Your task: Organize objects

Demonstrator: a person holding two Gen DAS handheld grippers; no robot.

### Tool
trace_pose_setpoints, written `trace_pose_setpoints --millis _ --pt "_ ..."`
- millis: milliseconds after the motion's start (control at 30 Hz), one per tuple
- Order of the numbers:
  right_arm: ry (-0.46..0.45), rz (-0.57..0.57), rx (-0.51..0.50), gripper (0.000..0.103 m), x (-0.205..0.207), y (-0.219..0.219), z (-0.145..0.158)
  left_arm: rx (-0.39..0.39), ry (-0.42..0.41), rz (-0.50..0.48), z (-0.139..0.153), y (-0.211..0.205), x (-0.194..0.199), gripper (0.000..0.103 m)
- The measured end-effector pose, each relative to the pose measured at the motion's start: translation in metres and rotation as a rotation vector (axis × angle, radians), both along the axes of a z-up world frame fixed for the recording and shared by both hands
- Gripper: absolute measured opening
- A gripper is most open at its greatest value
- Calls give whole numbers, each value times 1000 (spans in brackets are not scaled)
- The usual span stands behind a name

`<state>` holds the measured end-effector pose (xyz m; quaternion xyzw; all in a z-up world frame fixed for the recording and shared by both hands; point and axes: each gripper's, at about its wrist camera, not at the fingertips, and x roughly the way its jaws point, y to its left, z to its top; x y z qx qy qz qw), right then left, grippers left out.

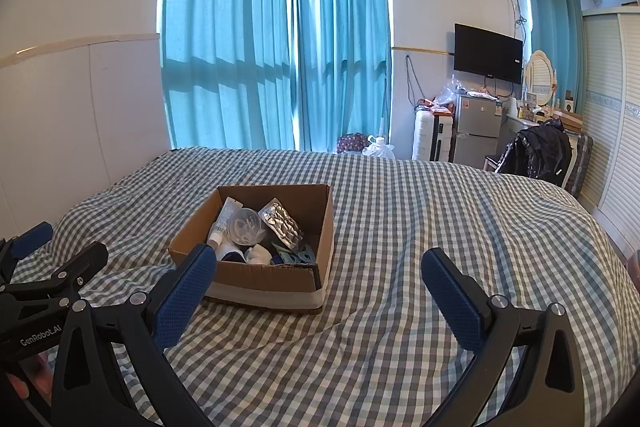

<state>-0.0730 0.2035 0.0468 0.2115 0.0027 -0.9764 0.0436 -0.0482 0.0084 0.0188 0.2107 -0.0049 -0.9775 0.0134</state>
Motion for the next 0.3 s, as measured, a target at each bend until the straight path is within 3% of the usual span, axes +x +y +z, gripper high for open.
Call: trace_pose_setpoints --millis 300 --pt "-4 6 1 103 -2 -3 1 -4 -1 -8 0 1 0 103"
